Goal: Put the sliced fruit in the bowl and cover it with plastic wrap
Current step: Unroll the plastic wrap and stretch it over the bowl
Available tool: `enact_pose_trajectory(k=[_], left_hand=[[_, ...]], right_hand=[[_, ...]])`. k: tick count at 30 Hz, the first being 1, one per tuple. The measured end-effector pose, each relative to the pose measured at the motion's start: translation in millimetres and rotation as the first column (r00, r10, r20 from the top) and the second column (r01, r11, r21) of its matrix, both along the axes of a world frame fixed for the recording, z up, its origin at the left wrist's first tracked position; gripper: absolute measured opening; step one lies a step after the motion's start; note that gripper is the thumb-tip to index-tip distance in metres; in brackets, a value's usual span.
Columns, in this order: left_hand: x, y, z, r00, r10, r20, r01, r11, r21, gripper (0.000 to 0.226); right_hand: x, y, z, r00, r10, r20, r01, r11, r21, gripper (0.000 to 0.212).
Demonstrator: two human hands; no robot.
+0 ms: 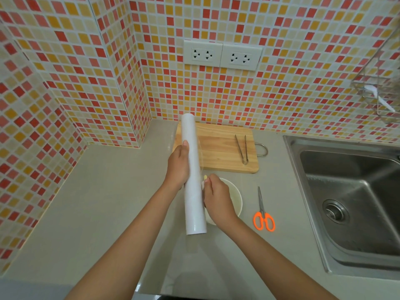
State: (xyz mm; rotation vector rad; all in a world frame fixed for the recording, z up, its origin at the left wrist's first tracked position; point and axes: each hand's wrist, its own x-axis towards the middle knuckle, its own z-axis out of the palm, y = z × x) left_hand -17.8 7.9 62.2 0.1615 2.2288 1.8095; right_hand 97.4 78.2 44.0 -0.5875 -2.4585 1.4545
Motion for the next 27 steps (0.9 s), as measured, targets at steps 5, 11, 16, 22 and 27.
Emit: enact_pose_trajectory(k=[5, 11, 16, 22, 27], left_hand=[[-3, -3, 1, 0.999, 0.042, 0.000, -0.042, 0.999, 0.031, 0.044], [2, -1, -1, 1.000, 0.018, -0.008, -0.017, 0.999, 0.043, 0.044], [0, -6, 0, 0.997, -0.029, 0.074, 0.024, 0.997, 0.079, 0.044], [-1, -9, -1, 0.987, -0.081, 0.140, 0.058, 0.985, 0.162, 0.035], [1, -7, -3, 0.989, -0.074, 0.127, 0.053, 0.986, 0.160, 0.033]], right_hand=[[3, 2, -7, 0.991, -0.131, -0.027, 0.122, 0.965, -0.232, 0.036], [-7, 1, 5, 0.995, -0.074, 0.069, 0.082, 0.989, -0.121, 0.040], [-10, 4, 3, 0.996, -0.089, 0.026, 0.087, 0.995, 0.048, 0.036], [-6, 5, -1, 0.987, -0.159, -0.012, 0.159, 0.987, -0.009, 0.033], [-1, 12, 0, 0.987, -0.140, 0.084, 0.163, 0.891, -0.423, 0.038]])
